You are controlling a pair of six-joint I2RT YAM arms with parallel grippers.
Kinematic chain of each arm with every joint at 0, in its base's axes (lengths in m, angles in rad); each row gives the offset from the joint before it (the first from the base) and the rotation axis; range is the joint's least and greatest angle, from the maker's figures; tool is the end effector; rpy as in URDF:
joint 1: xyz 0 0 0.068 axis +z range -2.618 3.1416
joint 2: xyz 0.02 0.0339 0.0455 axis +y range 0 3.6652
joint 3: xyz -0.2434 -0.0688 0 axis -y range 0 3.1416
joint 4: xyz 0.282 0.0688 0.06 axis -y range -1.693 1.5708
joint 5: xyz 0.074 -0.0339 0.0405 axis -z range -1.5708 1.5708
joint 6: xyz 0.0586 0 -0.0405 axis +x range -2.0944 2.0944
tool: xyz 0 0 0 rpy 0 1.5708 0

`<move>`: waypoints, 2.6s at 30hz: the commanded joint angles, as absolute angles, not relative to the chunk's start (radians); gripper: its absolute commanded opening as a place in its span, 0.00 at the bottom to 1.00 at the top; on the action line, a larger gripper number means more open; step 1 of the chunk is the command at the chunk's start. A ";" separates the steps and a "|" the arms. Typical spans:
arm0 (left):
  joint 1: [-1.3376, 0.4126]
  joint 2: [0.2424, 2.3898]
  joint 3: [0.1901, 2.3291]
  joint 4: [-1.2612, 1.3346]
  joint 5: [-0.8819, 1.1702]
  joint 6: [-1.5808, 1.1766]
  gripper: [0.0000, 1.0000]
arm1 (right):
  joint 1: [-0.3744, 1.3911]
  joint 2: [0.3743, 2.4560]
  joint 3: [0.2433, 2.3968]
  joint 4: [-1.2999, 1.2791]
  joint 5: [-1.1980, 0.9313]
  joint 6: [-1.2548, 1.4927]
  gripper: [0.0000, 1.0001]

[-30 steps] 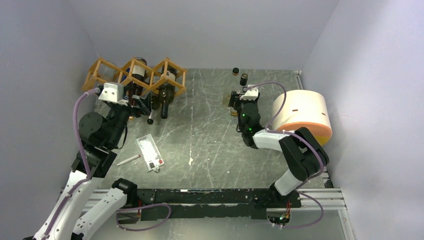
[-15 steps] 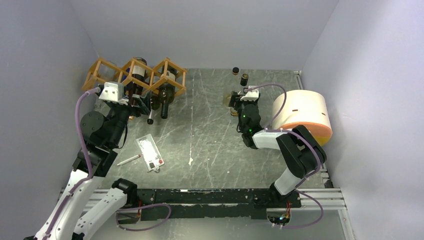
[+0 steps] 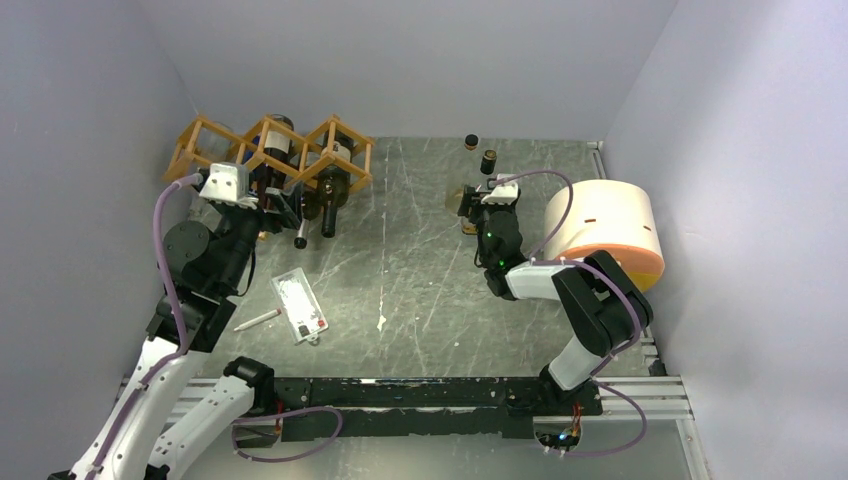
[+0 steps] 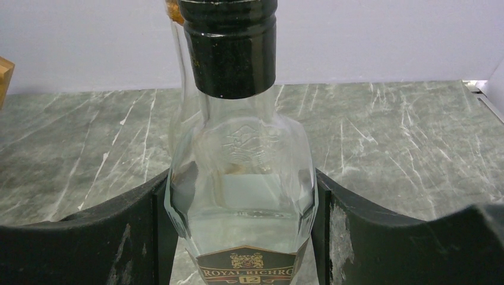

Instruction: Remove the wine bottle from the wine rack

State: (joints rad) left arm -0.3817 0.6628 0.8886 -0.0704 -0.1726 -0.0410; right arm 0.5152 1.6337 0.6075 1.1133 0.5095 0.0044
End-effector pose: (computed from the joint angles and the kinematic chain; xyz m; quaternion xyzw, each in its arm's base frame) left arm 0.2076 -0.0725 0.4053 0.0453 0.6494 -0.1040 0.7519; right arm 0.3251 0.1512 0.1572 0.0146 0.6796 0.0187 0.7332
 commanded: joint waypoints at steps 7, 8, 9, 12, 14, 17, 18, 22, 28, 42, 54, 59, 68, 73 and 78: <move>-0.373 0.674 0.874 -0.032 -0.189 -0.047 0.91 | 0.508 1.517 0.583 1.091 0.476 0.069 0.99; -0.372 0.675 0.873 -0.032 -0.190 -0.047 0.91 | 0.509 1.500 0.579 1.071 0.476 0.074 1.00; -0.371 0.677 0.873 -0.031 -0.193 -0.048 0.91 | 0.508 1.479 0.576 1.045 0.473 0.078 1.00; -0.371 0.682 0.869 -0.032 -0.199 -0.049 0.91 | 0.510 1.409 0.579 0.920 0.477 0.105 1.00; -0.371 0.685 0.867 -0.029 -0.203 -0.049 0.91 | 0.509 1.348 0.586 0.809 0.480 0.137 1.00; -0.371 0.692 0.863 -0.029 -0.213 -0.049 0.91 | 0.509 1.248 0.602 0.616 0.439 0.186 1.00; -0.371 0.695 0.861 -0.027 -0.216 -0.048 0.91 | 0.510 1.203 0.609 0.548 0.412 0.198 1.00; -0.371 0.717 0.855 -0.026 -0.229 -0.049 0.92 | 0.510 1.082 0.648 0.276 0.290 0.242 1.00; -0.371 0.771 0.853 -0.029 -0.230 -0.051 1.00 | 0.509 0.923 0.673 -0.011 0.160 0.289 1.00; -0.371 1.104 0.967 -0.173 -0.231 -0.145 0.99 | 0.510 0.662 0.655 -0.225 0.081 0.315 1.00; -0.364 1.422 1.099 -0.331 -0.088 -0.313 0.83 | 0.510 0.586 0.604 -0.225 0.033 0.331 1.00; -0.364 1.469 1.108 -0.375 -0.175 -0.328 0.78 | 0.510 0.611 0.595 -0.211 0.008 0.330 1.00; -0.362 1.507 1.132 -0.370 -0.126 -0.292 0.72 | 0.511 0.583 0.597 -0.219 0.035 0.324 1.00; -0.357 1.532 1.135 -0.360 -0.130 -0.308 0.64 | 0.510 0.567 0.589 -0.209 0.020 0.319 1.00; -0.346 1.517 1.096 -0.307 -0.113 -0.323 0.56 | 0.510 0.564 0.590 -0.213 0.029 0.320 1.00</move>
